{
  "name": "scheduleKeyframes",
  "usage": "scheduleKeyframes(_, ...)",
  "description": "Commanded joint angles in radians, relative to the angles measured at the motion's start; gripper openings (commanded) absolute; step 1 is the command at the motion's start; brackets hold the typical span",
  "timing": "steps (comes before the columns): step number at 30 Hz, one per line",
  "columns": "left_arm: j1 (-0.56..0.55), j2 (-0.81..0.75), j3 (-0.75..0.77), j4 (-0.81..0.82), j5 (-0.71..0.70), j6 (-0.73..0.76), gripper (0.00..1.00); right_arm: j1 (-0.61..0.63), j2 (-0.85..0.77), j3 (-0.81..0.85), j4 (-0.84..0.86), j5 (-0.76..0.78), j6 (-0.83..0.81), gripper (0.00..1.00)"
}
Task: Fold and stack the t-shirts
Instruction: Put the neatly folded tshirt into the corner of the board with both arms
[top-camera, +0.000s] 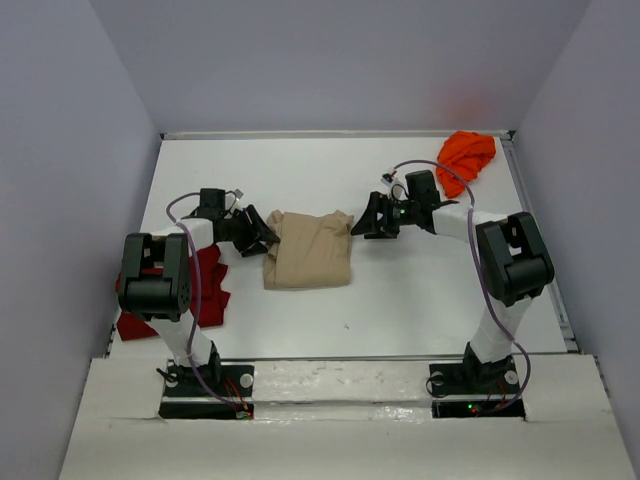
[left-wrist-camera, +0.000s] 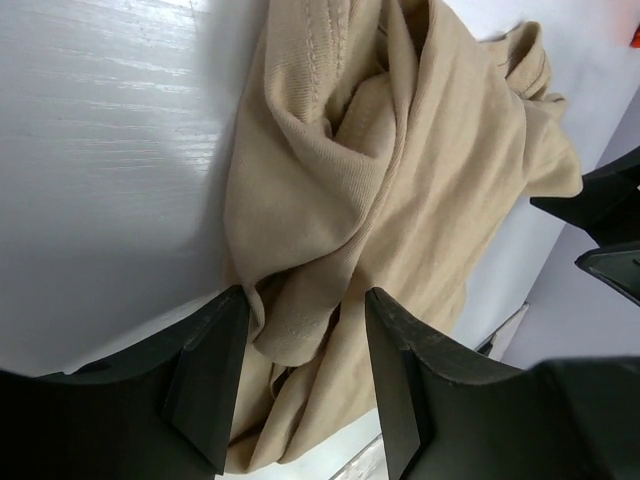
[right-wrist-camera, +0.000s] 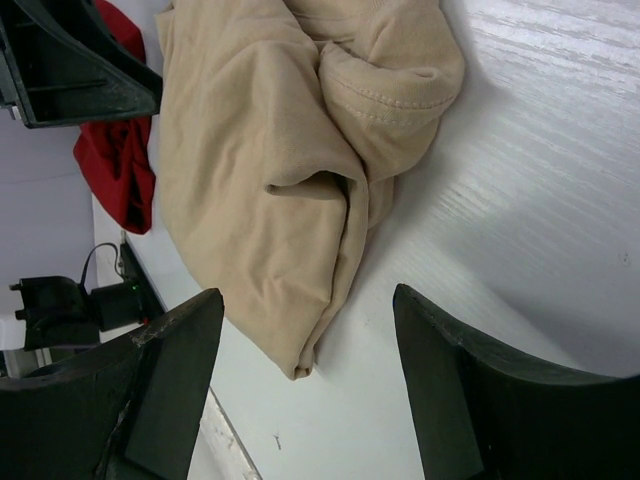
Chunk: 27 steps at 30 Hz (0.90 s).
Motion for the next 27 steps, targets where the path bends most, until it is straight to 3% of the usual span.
scheduleKeyframes(1,0.027,-0.018,-0.053,0.050,0.063,-0.012,0.58,0.005,-0.008,-0.008,0.060,-0.031,-0.014,0.74)
scheduleKeyframes(27,0.024,0.016,-0.109,0.220,0.237,-0.072,0.54,0.005,0.006,-0.004,0.040,-0.019,-0.027,0.74)
